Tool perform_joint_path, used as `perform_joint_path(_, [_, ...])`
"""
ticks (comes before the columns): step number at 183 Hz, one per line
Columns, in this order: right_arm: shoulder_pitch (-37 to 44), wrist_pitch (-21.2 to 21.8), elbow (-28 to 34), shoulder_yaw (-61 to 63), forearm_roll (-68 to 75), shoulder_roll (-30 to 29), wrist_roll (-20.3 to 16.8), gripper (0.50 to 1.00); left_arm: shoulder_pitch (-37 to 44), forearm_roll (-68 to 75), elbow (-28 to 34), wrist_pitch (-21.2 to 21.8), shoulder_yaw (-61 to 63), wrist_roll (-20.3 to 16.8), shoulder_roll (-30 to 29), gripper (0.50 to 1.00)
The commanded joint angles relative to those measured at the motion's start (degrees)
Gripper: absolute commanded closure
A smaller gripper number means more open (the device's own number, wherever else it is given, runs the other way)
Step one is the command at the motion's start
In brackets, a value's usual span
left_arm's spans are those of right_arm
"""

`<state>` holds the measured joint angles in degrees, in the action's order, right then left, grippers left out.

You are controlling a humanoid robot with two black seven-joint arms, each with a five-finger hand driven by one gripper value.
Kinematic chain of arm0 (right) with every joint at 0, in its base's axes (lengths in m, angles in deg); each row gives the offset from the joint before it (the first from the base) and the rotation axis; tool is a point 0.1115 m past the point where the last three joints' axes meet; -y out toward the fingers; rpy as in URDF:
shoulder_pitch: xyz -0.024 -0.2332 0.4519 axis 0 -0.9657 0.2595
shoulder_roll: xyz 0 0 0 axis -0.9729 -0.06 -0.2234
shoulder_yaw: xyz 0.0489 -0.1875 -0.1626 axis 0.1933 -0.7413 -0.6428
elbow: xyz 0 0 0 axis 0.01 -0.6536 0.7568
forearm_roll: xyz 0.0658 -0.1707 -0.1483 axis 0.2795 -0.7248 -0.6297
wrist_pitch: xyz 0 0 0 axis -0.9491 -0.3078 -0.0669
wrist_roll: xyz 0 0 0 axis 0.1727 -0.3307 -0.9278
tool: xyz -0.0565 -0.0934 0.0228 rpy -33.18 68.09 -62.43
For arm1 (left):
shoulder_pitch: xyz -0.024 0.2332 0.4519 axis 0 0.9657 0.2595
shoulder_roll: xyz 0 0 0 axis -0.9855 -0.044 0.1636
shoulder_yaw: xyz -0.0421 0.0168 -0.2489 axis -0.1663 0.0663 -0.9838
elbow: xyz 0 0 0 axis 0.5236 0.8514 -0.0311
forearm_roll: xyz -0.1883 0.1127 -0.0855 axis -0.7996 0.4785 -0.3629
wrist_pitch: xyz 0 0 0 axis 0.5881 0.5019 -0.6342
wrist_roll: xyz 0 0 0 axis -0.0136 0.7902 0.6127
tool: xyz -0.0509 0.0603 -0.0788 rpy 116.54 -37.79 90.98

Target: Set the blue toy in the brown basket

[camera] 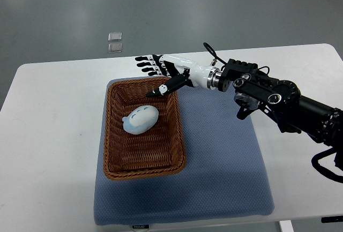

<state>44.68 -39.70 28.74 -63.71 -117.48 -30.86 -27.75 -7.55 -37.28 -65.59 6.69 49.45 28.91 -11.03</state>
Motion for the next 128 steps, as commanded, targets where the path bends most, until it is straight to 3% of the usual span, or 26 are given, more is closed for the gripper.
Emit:
perform_joint_path(1, [-0.5,-0.1,-2.9,0.0,6.9,0.1,-2.4,0.589,0.0,0.0,0.0,0.0,0.0,-0.1,0.0,0.5])
perform_joint_path(86, [-3.7,-0.7,-8.5,0.1,39.5,4.8,-9.4,0.589,0.0,0.0,0.0,0.0,0.0,-0.1,0.0,0.5])
perform_joint_path(128, [-5.7,0.2,-10.4,1.8,42.1,4.8,-9.6,0.589,0.0,0.0,0.0,0.0,0.0,0.0,0.0,0.5])
